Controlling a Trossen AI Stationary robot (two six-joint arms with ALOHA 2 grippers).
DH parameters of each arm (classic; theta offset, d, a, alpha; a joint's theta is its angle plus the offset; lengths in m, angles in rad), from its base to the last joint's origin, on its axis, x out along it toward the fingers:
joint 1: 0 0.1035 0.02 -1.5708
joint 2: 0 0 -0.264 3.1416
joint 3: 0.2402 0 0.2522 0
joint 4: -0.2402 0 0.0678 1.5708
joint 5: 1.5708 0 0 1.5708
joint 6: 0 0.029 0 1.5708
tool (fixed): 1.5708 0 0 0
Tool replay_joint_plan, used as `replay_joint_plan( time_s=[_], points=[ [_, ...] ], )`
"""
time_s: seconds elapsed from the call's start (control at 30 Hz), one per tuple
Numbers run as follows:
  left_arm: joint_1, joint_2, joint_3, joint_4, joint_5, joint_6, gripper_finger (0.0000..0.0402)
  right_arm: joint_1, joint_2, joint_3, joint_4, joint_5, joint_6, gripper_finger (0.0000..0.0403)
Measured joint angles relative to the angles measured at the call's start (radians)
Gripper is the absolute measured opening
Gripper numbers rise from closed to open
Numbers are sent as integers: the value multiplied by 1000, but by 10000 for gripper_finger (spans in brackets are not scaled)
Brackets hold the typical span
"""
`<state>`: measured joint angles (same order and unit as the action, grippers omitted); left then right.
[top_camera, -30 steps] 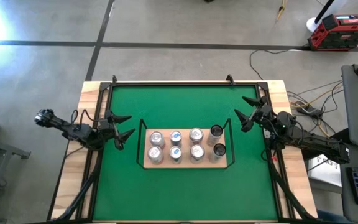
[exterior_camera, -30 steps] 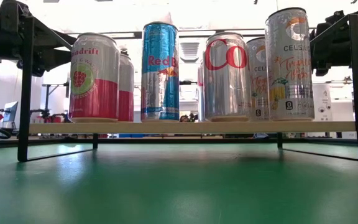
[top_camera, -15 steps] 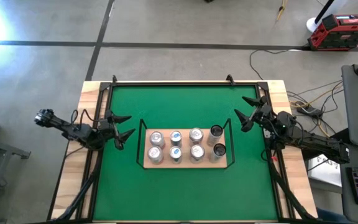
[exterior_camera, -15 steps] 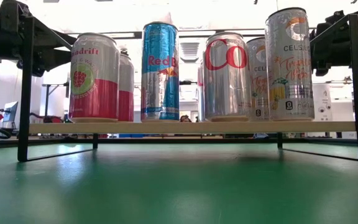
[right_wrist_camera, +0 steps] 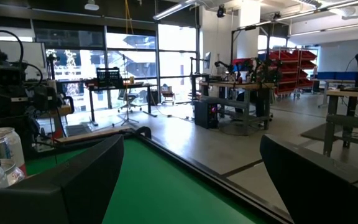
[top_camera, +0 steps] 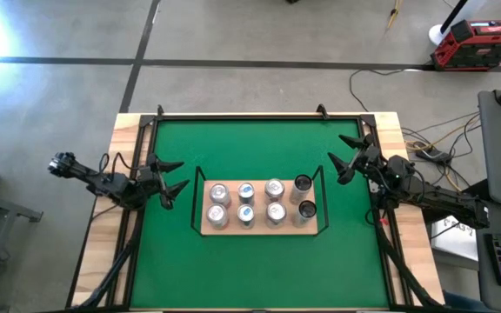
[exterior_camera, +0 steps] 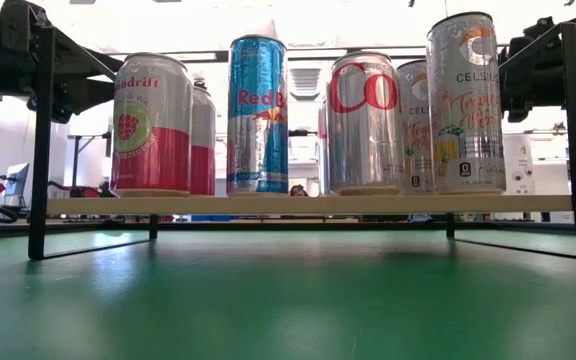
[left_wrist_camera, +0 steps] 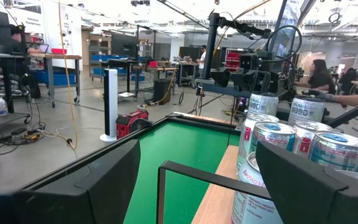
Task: Place canned beverage on shelf
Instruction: Return to Home Position
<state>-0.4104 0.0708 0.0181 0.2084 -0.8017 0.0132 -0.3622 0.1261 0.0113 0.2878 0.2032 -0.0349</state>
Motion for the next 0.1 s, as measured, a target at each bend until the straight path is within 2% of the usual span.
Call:
replay_joint_plan(
  time_s=[0.1],
  points=[
    [0, 0, 0, 0, 0, 0, 304, 0, 0, 0, 0, 0, -2, 368]
  ],
)
